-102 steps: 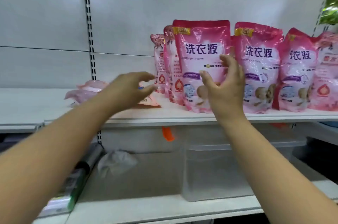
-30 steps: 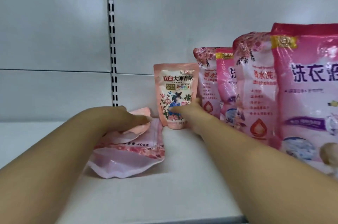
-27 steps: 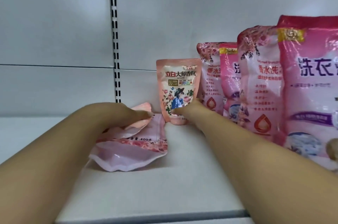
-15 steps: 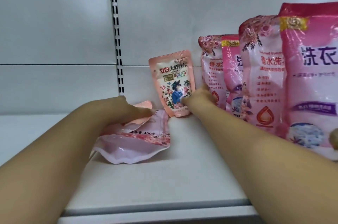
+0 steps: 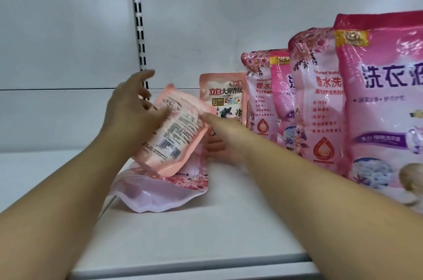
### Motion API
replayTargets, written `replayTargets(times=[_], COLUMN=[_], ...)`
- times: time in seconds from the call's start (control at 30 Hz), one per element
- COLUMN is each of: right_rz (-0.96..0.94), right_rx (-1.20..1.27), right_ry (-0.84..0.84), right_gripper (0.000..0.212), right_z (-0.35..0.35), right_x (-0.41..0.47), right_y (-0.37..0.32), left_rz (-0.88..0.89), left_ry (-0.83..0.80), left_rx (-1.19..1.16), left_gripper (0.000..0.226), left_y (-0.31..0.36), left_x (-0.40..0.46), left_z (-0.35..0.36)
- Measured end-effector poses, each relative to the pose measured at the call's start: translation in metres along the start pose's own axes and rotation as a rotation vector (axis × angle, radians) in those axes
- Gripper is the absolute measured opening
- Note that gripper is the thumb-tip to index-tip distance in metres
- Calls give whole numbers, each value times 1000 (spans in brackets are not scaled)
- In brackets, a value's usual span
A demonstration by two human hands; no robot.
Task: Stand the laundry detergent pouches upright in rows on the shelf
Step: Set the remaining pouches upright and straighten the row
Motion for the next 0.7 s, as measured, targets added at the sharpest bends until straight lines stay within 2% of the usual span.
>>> replayTargets(times=[0.07,0.13,0.23,0.27,0.33,0.43,0.5,0.57,0.63,0.7], right_rz=[-18,-101,-318,-379,-439,-458,-394,-384,-408,-429], right_rx=[250,408,196,122,144,264,286,169,82,111], right_ry=[-142,-153,68,148,197,-6,-211,-287,-225,-102], right_gripper=[29,19,25,34,44,47,61,74,64,46], right_z=[7,7,-1,-3,-4,2,9,15,15,6], right_x=[-5,-8,-7,-8,-13,-22,-28,-29,-30,-25], right_y=[-7,-20,-34,-37,-40,-45,-44,-41,-41,-41], left_rz=[-1,-18,43,63,35,-25,-57,-124,-170,-202], left_ry=[78,109,102,49,-129,-379,-452,-437,-321,-240], left_rx=[-139,-245,-255,-228,-201,-310,-369,-350,-323,-359], left_gripper=[65,61,47,42,39,29,27,21,8,16], left_y=[3,3,7,9,11,14,13,8,5,3], left_x=[-1,-2,-5,-5,-8,-15,-16,-14,-10,-9], left_z=[-5,-7,-6,-3,5,14,16,16,12,7])
Point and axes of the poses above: each hand's wrist, its own x-axis towards the middle knuckle, its own z-axis out of the palm, y = z × x, the point moved 4 cm from there along x, towards the middle knuckle, and after that the axes turned 3 degrees about -z, right-handed, at the moved point
